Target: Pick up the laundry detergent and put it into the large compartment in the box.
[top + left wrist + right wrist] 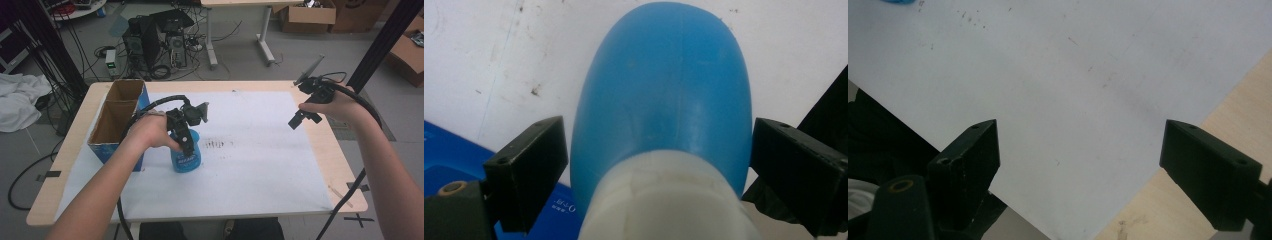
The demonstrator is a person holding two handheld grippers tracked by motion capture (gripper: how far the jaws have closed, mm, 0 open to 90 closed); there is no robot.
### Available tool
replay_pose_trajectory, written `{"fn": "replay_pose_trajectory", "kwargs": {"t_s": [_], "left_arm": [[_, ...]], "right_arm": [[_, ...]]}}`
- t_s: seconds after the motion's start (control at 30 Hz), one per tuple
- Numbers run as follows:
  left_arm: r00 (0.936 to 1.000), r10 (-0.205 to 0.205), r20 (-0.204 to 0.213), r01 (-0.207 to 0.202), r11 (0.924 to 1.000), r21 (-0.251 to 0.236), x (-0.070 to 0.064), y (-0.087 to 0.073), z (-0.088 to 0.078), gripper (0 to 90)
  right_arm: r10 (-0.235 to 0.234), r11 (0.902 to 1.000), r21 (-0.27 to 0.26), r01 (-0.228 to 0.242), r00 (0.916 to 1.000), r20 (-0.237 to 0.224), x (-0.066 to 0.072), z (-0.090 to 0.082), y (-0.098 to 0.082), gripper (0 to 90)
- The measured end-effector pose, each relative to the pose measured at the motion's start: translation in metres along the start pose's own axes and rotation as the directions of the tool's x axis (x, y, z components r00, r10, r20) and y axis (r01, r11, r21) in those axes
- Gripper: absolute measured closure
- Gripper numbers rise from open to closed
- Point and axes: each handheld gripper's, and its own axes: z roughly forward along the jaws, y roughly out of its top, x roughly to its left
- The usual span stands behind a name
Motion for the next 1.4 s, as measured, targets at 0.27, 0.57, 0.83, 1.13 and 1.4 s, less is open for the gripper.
{"fn": "replay_pose_trajectory", "kwargs": {"t_s": [0.27,0.57,0.83,1.13,1.4], "left_arm": [[1.0000,0.000,0.008,0.000,1.0000,-0.002,0.0007,-0.0004,-0.0004,13.1],[1.0000,0.003,0.005,-0.003,1.0000,0.002,0.0008,0.0004,-0.0006,15.3],[1.0000,-0.004,0.005,0.004,1.0000,0.003,0.0010,0.0009,-0.0002,16.9],[1.0000,0.005,-0.001,-0.005,1.0000,-0.002,0.0023,0.0012,-0.0007,29.5],[0.9999,0.007,-0.007,-0.007,1.0000,-0.004,0.0020,0.0005,-0.0023,36.2]], "right_arm": [[0.001,1.0000,0.003,-0.001,1.0000,-0.001,-0.0005,0.0013,0.0000,16.3],[-0.001,1.0000,0.002,0.001,1.0000,-0.002,-0.0005,0.0013,-0.0003,16.3],[-0.004,1.0000,0.003,0.004,1.0000,-0.002,-0.0008,0.0019,-0.0002,16.3],[-0.002,1.0000,0.001,0.002,1.0000,-0.005,-0.0012,0.0038,-0.0006,16.3],[0.003,1.0000,-0.003,-0.003,1.0000,-0.004,-0.0025,0.0029,-0.0016,16.3]]}}
